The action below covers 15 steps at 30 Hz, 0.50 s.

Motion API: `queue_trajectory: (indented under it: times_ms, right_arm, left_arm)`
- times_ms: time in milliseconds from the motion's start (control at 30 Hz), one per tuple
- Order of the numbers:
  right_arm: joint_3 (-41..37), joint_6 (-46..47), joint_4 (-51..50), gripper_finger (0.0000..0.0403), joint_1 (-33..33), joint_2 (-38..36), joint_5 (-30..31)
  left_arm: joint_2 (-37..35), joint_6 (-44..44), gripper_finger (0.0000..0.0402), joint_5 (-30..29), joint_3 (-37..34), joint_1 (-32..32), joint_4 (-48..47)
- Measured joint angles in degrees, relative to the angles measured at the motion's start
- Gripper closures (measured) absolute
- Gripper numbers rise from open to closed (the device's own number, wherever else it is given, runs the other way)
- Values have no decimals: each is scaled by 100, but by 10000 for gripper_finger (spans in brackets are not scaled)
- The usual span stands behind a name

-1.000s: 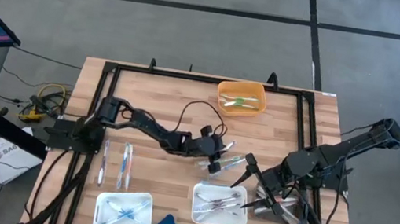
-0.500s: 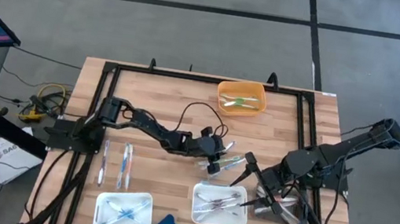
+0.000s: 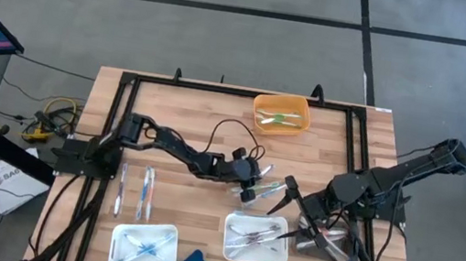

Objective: Pick & Place Toothbrushes
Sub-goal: Put the violet toothbrush into the right white bin

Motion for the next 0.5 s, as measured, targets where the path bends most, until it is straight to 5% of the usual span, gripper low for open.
queue_trajectory:
  times_ms: [367,500]
  right_arm:
    - [0,1,-71,124,19,-2,2]
    - [0,2,-159,124,22,-2,2]
  left_arm:
    - [417,-141,323,134,323,52,47]
    - [371,-146,353,86,321,52,-164]
